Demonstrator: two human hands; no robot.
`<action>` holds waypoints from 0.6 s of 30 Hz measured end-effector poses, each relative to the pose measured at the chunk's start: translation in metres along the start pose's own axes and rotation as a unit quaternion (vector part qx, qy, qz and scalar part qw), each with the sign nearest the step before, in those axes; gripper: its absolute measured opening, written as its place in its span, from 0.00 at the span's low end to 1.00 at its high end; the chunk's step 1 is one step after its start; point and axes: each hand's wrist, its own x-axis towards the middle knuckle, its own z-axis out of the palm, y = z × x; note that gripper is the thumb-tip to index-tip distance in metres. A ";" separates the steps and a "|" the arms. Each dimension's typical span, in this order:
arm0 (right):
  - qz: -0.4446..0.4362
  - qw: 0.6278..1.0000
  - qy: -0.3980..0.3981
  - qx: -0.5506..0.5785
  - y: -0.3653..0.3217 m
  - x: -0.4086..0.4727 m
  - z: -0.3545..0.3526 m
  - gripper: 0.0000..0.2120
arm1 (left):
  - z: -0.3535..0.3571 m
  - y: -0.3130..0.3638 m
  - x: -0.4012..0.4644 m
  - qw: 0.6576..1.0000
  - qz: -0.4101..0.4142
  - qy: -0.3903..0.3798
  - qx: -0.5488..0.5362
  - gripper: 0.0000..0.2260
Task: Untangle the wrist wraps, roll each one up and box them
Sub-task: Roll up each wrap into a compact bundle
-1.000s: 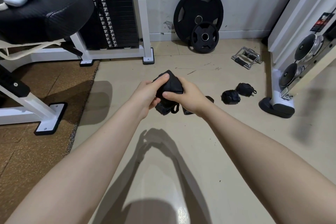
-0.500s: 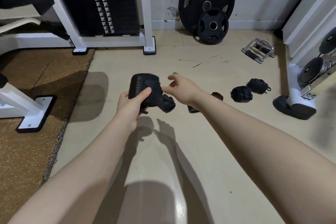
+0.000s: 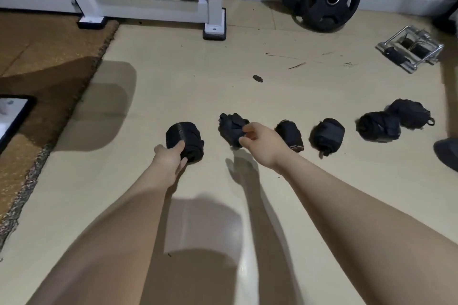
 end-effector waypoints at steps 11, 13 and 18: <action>-0.021 1.000 -0.013 0.009 -0.023 -0.032 -0.060 0.18 | 0.000 0.058 -0.057 0.889 0.132 -0.008 0.438 0.25; -0.051 0.999 -0.005 0.012 -0.051 -0.061 -0.106 0.18 | 0.007 0.100 -0.100 0.874 0.162 -0.081 0.452 0.19; -0.065 0.979 -0.001 0.192 -0.133 -0.166 -0.246 0.10 | 0.032 0.240 -0.276 0.868 0.266 -0.171 0.384 0.11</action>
